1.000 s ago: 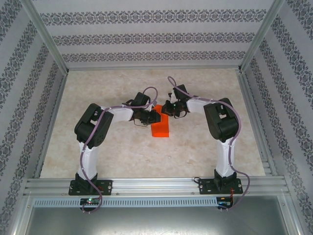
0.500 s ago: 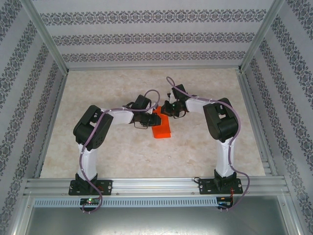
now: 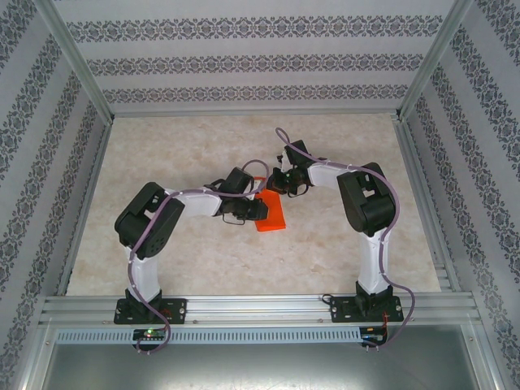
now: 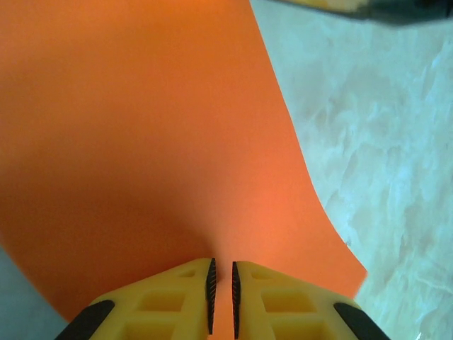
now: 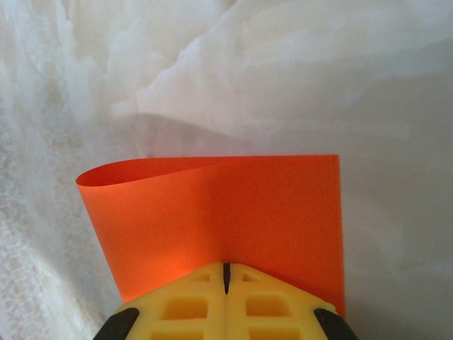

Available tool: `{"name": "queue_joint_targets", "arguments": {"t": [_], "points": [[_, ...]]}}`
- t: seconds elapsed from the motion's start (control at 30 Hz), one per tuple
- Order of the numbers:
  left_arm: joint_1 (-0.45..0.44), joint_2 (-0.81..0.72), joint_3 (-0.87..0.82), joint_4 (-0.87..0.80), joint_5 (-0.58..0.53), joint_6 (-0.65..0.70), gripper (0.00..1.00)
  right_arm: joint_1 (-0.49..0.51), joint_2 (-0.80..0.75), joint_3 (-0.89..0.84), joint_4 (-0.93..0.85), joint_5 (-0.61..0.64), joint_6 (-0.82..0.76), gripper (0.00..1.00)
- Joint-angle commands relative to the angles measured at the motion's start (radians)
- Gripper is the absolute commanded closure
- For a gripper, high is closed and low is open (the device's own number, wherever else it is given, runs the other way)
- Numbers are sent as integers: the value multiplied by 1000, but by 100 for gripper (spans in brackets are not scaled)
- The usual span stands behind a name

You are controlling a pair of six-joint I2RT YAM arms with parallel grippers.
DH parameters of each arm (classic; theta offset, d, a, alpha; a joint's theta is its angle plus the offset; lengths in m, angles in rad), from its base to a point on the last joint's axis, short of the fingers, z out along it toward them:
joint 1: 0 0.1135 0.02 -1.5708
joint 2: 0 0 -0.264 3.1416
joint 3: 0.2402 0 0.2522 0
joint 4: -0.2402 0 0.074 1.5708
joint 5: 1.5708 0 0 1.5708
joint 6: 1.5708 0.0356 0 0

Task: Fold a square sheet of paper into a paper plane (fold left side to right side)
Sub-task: First fold the square sheet of paper in half at the center of the table.

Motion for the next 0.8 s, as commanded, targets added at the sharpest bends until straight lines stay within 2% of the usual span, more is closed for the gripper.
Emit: {"name": "queue_joint_targets", "arguments": {"t": [0.0,0.53,0.77], "points": [[-44,-16,-60,-125,24,-9,81,-6,26,-8,-67,100,-23,100],[-79,-178,-202,-82,58,-65,81,-3,23,-7,-60,91,-22,100],[-40,-289,-146,-109,64,-74,81,-2,14,-15,-39,78,-20,100]]}}
